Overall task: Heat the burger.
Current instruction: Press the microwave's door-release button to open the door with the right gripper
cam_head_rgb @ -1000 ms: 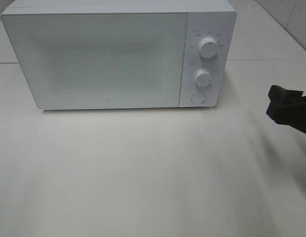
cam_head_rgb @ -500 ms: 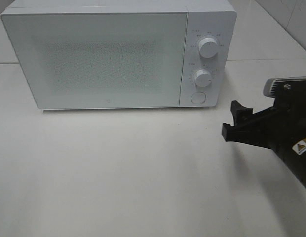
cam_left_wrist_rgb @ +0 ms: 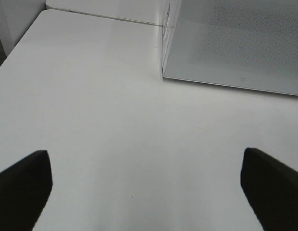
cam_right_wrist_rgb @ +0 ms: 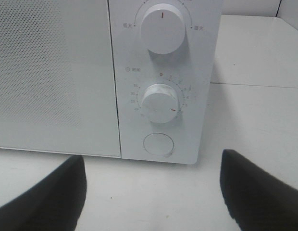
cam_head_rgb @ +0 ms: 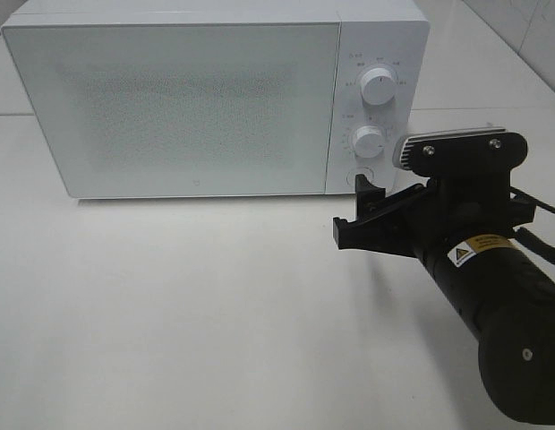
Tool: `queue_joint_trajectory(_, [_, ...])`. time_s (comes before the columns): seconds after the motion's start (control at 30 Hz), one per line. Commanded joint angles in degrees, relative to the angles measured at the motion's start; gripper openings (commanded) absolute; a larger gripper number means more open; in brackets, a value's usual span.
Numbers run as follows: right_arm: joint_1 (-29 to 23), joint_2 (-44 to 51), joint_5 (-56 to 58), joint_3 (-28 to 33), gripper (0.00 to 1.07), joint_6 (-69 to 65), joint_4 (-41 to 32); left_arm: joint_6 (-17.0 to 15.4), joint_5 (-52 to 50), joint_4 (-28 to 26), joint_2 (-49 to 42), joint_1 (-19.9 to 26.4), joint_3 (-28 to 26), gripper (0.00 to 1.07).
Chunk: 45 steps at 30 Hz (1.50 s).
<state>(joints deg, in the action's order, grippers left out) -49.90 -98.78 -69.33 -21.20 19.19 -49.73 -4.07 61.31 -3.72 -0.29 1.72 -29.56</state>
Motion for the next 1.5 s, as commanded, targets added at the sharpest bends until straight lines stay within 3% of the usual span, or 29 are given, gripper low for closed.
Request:
queue_joint_trajectory(0.03, [-0.97,-0.34,-1.15,-0.86,0.76,0.57,-0.74,0.29,-0.23,-0.46,-1.03,0.23,-0.06,1.0])
queue_joint_trajectory(0.33, [-0.92,-0.34,-0.63,-0.86,0.75,-5.21,-0.74,0.29,-0.23,-0.46,-1.03,0.23,-0.06,1.0])
queue_joint_trajectory(0.5, [-0.92,-0.34,-0.23,-0.86,0.65,-24.01,-0.74,0.29,-0.23,-0.46,-1.03,0.23,-0.06,1.0])
queue_joint_trajectory(0.6, [-0.92,-0.34,-0.23,-0.86,0.63,-26.81,-0.74,0.29,-0.23,-0.46,-1.03,0.23,-0.06,1.0])
queue_joint_trajectory(0.67, [-0.92,-0.34,0.46,-0.86,0.54,-42.4,-0.57,0.29,-0.23,-0.46,-1.03,0.23,-0.06,1.0])
queue_joint_trajectory(0.8, [-0.92,-0.34,1.15,-0.86,0.43,-49.9,-0.17,0.29,-0.23,-0.46,-1.03,0.23,-0.06,1.0])
queue_joint_trajectory(0.9, [-0.92,-0.34,3.38,-0.86,0.22,-67.78,1.38,0.29,-0.23,-0.46,-1.03,0.23,-0.06,1.0])
queue_joint_trajectory(0.93, [-0.92,-0.34,3.38,-0.86,0.22,-67.78,1.38,0.29,-0.23,-0.46,-1.03,0.23,-0.06,1.0])
queue_joint_trajectory(0.97, [-0.92,-0.34,3.9,-0.86,0.14,-73.17,2.75,0.29,-0.23,-0.46,-1.03,0.23,-0.06,1.0])
queue_joint_trajectory(1.0, [-0.92,-0.34,3.9,-0.86,0.14,-73.17,2.75,0.29,-0.23,-0.46,-1.03,0.23,-0.06,1.0])
queue_joint_trajectory(1.07, [-0.92,-0.34,4.87,-0.86,0.03,-80.16,4.35,0.29,-0.23,-0.46,-1.03,0.23,-0.06,1.0])
queue_joint_trajectory(1.5, [-0.92,-0.34,9.63,-0.86,0.0,-91.39,4.47,0.29,-0.23,-0.46,-1.03,0.23,-0.06,1.0])
